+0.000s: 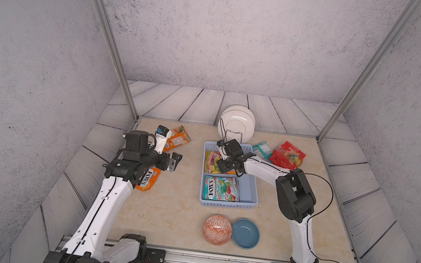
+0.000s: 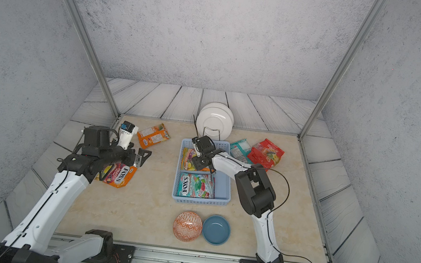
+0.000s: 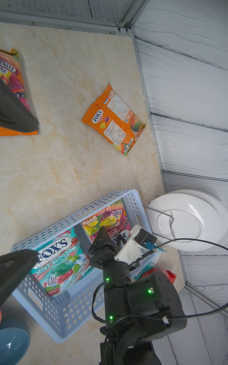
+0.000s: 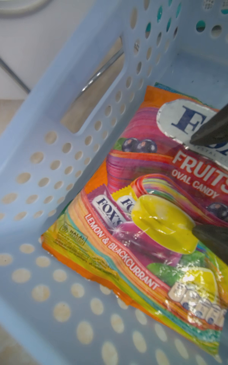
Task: Put the candies in the basket
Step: Place the candy in the basket.
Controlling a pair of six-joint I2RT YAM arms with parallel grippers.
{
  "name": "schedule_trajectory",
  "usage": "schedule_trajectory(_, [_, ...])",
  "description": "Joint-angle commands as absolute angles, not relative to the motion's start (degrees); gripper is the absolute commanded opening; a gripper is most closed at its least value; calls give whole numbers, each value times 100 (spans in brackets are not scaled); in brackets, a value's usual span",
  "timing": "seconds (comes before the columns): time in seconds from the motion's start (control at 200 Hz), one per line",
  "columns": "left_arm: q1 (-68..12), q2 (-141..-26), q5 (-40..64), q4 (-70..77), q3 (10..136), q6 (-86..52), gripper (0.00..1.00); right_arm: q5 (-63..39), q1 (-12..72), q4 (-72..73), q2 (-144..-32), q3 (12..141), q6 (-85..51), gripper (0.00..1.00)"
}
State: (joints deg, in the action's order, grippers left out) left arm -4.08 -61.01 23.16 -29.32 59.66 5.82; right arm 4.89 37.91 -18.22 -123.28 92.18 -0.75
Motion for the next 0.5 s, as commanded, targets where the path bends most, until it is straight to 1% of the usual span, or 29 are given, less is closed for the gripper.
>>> schedule_trajectory(0.0, [-363, -6159, 2044, -2941, 6064, 749, 99, 454, 3788, -2333, -11643, 9289, -229, 69])
schedule_trajectory(0.12, [-368, -6124, 1776, -2859, 6018, 848, 99, 402, 3796, -2198, -11127, 9018, -242, 70])
schedule_trajectory(0.285, [-312, -6201, 1546, -2914, 6089, 849, 99, 483, 3789, -2417, -10466, 8736, -196, 73])
schedule_trajectory(0.38, [-303, -6210, 1485, -2855, 6069, 867, 99, 616, 3793, -2320, -10047, 8403, -104, 75])
schedule_trajectory(0.495, [-170, -6293, 1495, -2984, 6199, 767, 99, 852, 3787, -2535, -9581, 8170, -34, 77])
